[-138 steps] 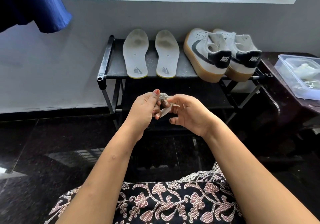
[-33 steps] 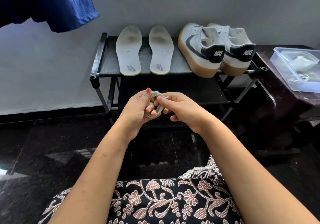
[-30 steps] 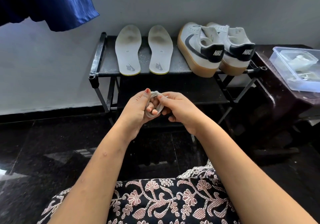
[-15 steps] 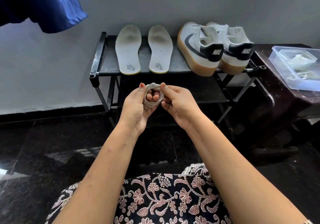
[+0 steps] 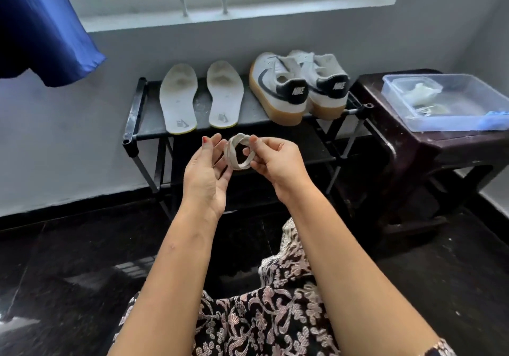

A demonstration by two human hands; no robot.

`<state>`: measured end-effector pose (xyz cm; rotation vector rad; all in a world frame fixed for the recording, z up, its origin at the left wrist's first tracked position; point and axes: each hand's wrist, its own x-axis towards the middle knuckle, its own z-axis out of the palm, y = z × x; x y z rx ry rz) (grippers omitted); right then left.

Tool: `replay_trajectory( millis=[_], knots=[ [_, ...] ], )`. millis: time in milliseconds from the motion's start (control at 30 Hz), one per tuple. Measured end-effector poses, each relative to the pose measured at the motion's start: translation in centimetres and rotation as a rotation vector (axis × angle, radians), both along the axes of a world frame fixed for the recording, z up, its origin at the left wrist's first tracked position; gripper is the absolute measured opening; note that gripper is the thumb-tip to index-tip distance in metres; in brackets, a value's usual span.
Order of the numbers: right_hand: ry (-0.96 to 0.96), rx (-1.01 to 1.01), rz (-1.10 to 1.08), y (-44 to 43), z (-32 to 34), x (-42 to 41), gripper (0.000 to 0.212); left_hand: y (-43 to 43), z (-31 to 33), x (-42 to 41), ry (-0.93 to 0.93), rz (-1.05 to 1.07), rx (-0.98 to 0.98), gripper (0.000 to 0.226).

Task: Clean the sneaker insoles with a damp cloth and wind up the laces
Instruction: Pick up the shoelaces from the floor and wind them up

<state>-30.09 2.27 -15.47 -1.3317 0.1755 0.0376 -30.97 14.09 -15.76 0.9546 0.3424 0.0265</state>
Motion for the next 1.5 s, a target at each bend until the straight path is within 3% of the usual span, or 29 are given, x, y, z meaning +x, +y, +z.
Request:
replay_trajectory(
  millis=[233,467,667,900,1033,1167,1333,1500],
  knots=[
    [0.055,0.006,-0.259,-9.2,0.7,-2.0,0.017,-7.1,2.6,0.6,0.010,-0.246,0.091,0.017],
    [-0.016,-0.116,-0.504,-23.1,2.9,1.1,0.018,-17.1,3.6,4.4,0.041,-0.492,0.168,0.017],
    [0.037,-0.482,-0.823,-35.0,3.1,6.6,0.017,-22.6,3.6,8.2,0.050,-0.584,0.235,0.018],
    [0.232,-0.864,-0.879,-40.0,-0.6,12.6,0.036,-26.8,3.2,10.5,0.069,-0.633,0.262,0.023],
    [0.376,-1.020,-0.800,-41.7,-2.8,14.4,0.031,-27.3,2.5,11.1,0.080,-0.653,0.258,0.024],
    [0.543,-1.306,-0.682,-41.3,-2.6,14.3,0.019,-27.1,1.7,11.0,0.094,-0.674,0.261,0.023],
    [0.627,-1.378,-0.610,-40.3,-1.5,13.9,0.011,-27.1,1.6,10.9,0.116,-0.675,0.251,0.024],
    [0.654,-1.358,-0.597,-39.2,-0.8,13.2,0.030,-26.6,2.9,10.2,0.096,-0.664,0.237,0.024]
  ],
)
